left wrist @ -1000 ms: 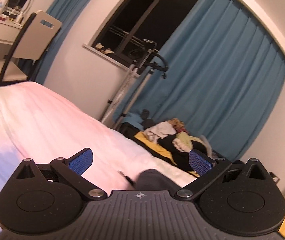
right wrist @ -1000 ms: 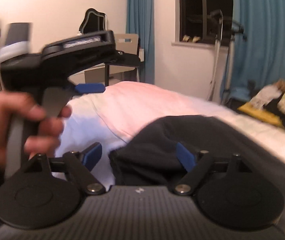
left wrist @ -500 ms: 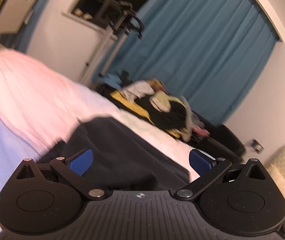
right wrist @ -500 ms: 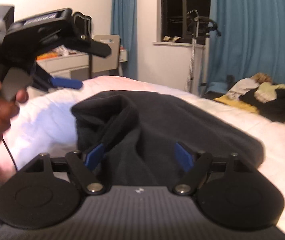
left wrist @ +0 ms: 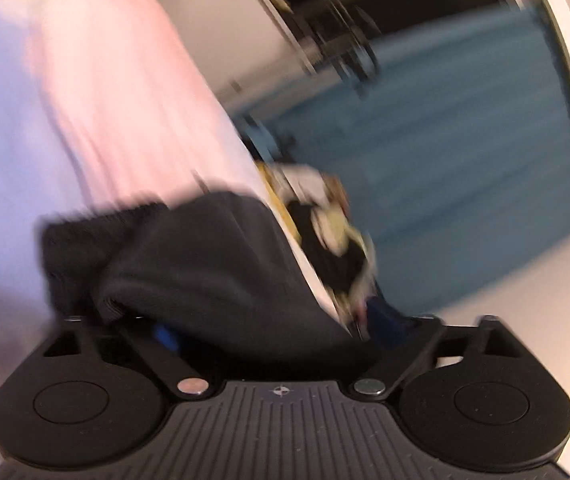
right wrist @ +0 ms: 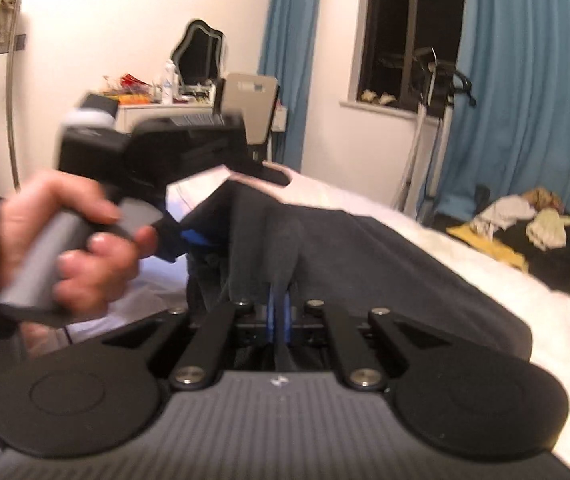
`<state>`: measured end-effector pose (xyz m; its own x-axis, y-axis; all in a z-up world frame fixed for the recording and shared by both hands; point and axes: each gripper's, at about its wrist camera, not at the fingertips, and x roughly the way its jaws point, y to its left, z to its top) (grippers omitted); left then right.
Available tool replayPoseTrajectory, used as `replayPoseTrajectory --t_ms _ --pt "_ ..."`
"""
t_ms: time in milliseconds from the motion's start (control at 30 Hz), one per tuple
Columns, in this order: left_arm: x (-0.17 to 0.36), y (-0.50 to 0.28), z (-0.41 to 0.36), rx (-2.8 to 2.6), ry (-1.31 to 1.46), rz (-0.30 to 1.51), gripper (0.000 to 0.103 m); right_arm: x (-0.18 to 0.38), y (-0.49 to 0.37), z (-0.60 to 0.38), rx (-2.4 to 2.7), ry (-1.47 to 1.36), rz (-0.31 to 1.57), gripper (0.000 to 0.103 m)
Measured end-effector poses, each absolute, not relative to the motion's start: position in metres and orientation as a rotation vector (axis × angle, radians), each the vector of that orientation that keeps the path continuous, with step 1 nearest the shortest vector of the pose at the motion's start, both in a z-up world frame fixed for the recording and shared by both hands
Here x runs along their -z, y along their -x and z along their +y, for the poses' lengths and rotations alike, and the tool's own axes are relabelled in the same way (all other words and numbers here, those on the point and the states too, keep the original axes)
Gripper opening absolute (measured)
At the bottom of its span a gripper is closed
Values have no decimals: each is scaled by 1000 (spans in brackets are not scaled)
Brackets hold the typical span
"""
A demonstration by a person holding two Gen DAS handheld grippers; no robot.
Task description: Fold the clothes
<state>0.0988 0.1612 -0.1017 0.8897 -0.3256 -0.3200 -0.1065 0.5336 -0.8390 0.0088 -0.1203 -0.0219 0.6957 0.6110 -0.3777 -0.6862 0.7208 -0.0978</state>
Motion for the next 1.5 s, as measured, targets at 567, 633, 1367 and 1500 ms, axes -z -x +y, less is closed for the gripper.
replayPoseTrajectory --t_ms 567,633,1367,1500 --pt "106 -136 180 77 889 465 29 78 -11 -81 -779 428 389 11" --pt "104 -132 179 88 907 463 30 82 -12 -80 -784 429 400 13" --pt "96 -57 173 -59 941 534 102 82 -6 -65 -821 477 349 72" --pt "99 -65 171 -41 942 544 102 90 -27 -49 -782 477 392 74"
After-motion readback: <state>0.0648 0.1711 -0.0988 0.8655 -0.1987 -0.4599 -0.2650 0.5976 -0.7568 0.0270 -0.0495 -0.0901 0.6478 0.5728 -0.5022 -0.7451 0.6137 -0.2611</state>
